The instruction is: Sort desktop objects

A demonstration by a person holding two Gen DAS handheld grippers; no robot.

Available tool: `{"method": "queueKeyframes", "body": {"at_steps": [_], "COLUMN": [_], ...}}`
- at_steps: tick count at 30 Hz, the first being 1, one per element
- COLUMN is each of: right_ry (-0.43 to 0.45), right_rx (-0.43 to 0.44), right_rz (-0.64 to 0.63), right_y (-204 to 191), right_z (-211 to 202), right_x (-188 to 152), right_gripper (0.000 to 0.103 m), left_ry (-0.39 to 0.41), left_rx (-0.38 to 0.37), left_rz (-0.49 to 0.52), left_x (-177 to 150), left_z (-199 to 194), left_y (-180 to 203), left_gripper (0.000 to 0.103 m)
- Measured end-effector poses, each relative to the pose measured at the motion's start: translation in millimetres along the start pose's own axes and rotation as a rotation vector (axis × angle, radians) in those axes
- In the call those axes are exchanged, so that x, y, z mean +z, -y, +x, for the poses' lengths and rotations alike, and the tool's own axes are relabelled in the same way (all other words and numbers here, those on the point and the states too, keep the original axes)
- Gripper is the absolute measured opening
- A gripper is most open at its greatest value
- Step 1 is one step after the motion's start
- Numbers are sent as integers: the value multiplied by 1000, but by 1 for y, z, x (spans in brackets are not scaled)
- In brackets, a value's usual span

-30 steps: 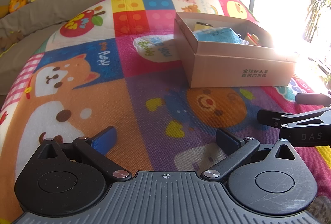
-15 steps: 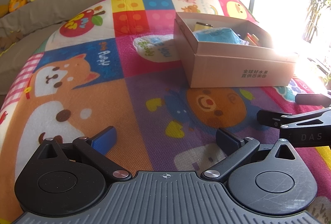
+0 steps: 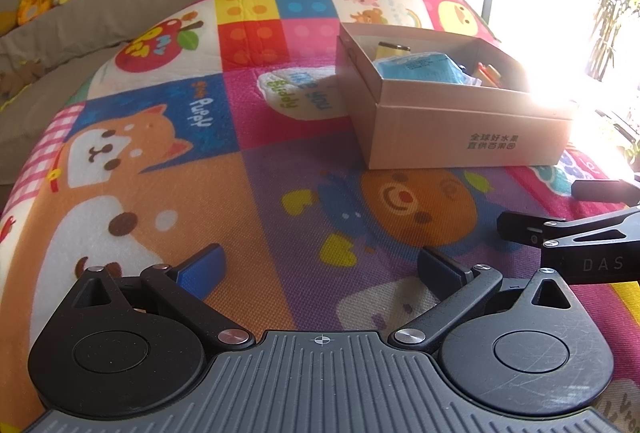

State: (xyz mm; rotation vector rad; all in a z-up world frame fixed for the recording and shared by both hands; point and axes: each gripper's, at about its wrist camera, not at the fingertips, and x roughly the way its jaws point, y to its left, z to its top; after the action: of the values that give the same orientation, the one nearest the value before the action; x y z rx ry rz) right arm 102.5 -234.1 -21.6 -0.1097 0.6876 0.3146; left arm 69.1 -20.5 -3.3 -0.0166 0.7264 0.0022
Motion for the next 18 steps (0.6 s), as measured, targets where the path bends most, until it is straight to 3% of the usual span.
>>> {"method": "queueKeyframes", "body": {"at_steps": [18], "right_ry": [0], "right_rx": [0], "right_rz": [0], "right_y": [0], "right_z": [1], "right_x": [0], "right_gripper": [103], "left_ry": [0], "left_rx": [4], "left_rz": [3], "left_x": [0], "left_z": [1], "left_y": [-2], "left_gripper": [103]}}
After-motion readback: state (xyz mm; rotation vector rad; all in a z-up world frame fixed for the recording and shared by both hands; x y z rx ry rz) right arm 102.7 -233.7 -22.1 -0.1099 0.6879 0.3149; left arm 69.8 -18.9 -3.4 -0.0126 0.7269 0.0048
